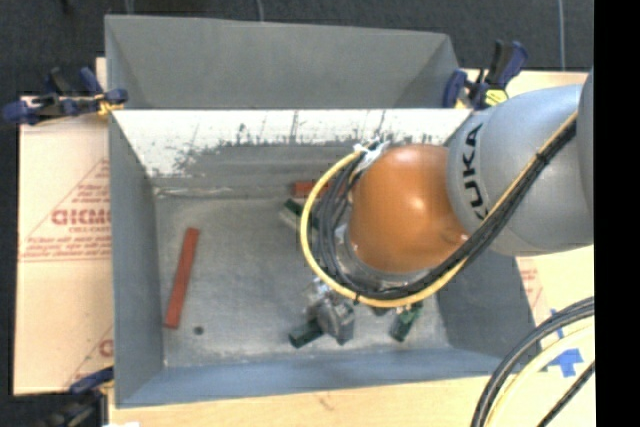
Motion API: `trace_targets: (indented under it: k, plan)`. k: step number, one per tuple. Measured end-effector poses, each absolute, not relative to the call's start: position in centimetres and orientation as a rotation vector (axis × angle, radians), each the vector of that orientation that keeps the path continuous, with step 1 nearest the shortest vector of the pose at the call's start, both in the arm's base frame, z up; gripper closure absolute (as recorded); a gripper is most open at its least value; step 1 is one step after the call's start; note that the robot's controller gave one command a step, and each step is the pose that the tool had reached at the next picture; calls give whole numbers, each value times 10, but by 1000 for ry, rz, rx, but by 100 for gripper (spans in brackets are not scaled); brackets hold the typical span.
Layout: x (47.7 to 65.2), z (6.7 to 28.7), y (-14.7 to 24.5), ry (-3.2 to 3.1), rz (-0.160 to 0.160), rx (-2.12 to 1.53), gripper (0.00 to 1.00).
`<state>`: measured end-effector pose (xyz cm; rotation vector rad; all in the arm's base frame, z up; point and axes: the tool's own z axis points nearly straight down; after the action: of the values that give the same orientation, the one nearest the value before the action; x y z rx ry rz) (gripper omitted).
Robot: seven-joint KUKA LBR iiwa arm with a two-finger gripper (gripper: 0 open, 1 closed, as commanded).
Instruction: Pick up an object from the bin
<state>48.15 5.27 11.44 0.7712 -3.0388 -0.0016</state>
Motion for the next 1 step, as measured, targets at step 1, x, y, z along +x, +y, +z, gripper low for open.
trace_targets:
  k: [1]
  plan:
    - [512, 131, 54, -3112, -3, 474, 100]
